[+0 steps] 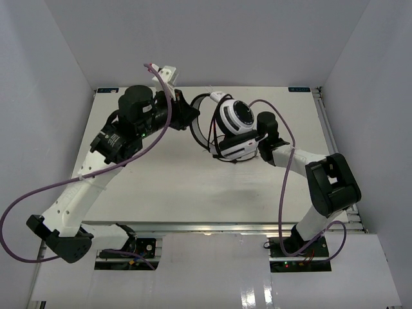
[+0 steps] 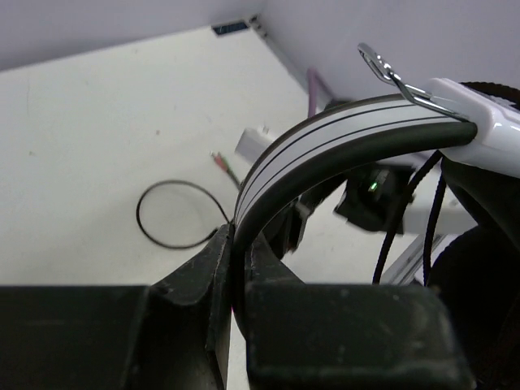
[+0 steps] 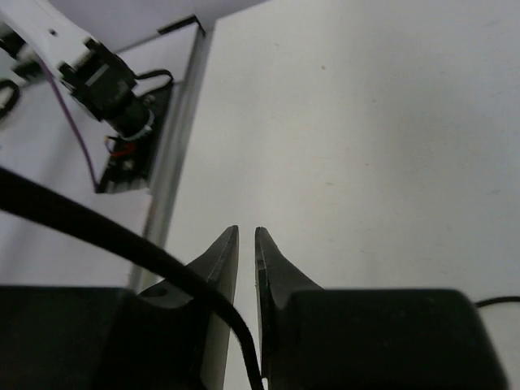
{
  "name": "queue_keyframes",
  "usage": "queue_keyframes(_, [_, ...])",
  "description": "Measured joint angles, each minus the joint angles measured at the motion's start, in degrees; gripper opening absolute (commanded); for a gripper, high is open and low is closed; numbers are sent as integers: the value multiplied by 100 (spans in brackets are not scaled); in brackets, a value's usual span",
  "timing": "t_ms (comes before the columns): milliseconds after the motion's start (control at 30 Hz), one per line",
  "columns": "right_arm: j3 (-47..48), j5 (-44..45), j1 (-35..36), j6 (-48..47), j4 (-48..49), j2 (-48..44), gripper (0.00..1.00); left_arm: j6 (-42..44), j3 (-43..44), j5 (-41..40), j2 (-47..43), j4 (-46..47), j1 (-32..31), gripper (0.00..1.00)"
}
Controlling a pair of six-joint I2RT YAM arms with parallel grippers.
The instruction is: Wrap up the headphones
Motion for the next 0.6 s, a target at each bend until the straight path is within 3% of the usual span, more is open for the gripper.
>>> queue_keyframes(133, [-358, -349, 49, 1351, 1463, 109, 22, -315, 777, -181, 273, 181, 0, 0])
queue_keyframes(267, [-493, -517, 194, 1901, 2230, 109, 22, -528, 1494, -766, 547, 264, -13, 0])
queue_keyframes(367, [-711, -563, 332, 1973, 2412, 46, 20, -559, 2041, -1582, 732, 186, -28, 0])
queue_keyframes(500, [-1082, -613, 396, 1915, 2363, -141, 8, -424, 2664, -2824, 943, 96, -27, 0])
queue_keyframes(600, [-1152, -531, 395, 1615, 1864, -459, 8, -110, 2730, -3782, 991, 164, 8, 0])
